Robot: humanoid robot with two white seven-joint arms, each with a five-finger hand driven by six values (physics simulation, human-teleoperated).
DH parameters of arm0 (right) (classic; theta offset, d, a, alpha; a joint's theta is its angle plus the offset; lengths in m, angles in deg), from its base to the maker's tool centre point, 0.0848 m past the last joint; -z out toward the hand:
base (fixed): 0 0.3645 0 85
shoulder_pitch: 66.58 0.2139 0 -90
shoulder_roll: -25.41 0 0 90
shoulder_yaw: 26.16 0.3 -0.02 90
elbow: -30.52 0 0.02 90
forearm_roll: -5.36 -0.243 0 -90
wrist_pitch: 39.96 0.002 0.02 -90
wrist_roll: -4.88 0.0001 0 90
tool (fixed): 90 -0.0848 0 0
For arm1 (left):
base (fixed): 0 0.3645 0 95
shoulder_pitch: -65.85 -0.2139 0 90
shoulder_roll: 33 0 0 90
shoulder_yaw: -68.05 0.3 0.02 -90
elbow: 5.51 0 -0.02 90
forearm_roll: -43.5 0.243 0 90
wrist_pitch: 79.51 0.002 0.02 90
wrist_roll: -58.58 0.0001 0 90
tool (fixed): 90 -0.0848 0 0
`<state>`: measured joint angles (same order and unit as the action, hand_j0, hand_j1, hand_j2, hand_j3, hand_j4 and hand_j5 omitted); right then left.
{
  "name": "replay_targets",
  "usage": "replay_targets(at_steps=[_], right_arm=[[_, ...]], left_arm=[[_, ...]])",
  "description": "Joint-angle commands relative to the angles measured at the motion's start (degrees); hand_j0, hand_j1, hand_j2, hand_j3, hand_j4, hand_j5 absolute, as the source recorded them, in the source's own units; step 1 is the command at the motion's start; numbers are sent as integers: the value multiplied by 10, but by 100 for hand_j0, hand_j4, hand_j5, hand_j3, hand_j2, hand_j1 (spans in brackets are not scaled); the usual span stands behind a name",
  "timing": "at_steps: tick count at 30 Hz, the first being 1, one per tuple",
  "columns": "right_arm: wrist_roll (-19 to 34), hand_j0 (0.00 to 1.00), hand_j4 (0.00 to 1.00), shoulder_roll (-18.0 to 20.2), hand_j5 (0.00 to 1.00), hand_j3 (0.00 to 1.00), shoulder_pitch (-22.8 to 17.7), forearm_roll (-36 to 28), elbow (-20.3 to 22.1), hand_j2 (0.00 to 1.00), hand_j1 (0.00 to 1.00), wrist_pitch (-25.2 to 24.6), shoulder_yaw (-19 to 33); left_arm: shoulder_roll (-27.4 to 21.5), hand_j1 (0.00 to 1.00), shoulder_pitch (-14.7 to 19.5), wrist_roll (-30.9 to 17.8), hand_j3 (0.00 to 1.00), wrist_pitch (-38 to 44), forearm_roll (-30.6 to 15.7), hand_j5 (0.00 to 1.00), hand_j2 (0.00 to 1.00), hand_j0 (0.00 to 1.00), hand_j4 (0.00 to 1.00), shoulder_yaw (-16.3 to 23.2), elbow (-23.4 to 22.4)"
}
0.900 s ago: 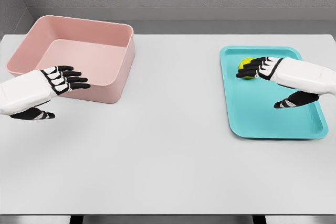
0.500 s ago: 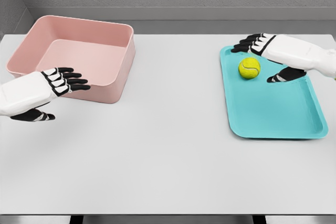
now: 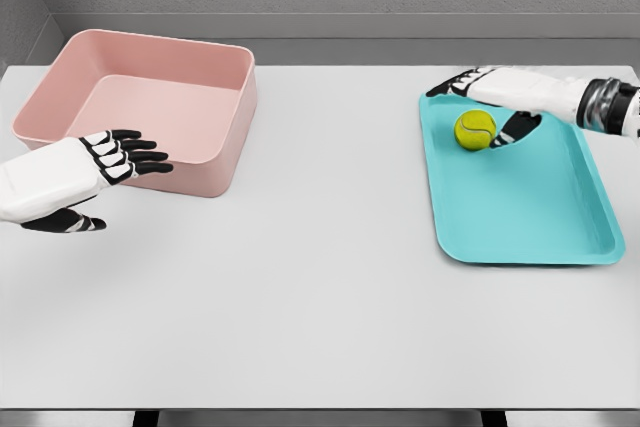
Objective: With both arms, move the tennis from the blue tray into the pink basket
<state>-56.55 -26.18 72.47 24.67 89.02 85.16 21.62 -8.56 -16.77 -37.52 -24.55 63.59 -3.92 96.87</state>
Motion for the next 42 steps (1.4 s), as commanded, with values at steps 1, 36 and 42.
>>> replay_targets(at_steps=[1, 36, 42], right_arm=[[3, 100, 100, -18, 100, 100, 0, 15, -33, 100, 100, -1, -4], [2, 86, 86, -73, 86, 86, 34, 66, -164, 86, 86, -1, -7], [2, 80, 80, -73, 80, 80, 34, 79, -164, 80, 80, -1, -7]], left_arm=[[0, 100, 0, 0, 100, 0, -4, 100, 100, 100, 100, 0, 0], [1, 100, 0, -6, 100, 0, -3, 100, 100, 100, 100, 1, 0], [1, 100, 0, -6, 100, 0, -3, 100, 100, 100, 100, 1, -1]])
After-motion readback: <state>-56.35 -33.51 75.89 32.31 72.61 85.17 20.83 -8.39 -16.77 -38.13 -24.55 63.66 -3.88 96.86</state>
